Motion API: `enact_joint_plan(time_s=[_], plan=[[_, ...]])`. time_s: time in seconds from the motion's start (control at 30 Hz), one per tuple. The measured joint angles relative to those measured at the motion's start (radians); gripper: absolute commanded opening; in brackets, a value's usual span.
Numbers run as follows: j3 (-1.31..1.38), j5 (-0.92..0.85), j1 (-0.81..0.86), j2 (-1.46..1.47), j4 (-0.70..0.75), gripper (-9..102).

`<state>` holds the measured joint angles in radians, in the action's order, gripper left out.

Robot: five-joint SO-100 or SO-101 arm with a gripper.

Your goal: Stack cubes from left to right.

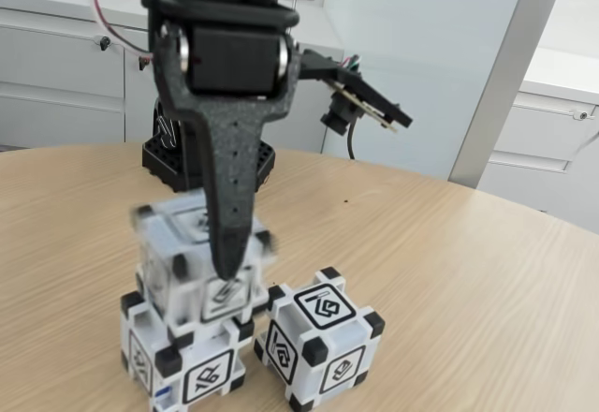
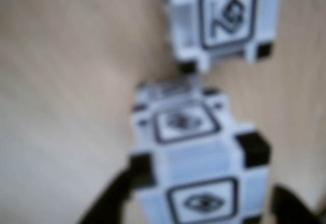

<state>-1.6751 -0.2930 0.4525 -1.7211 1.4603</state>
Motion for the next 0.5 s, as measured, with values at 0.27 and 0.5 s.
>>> enact_joint_plan(time_s=[0.27,0.5], plan=[[0.000,0.002,-0.002,0.000,0.002,36],[0.000,0.037,-0.002,-0.018,0.011,35]])
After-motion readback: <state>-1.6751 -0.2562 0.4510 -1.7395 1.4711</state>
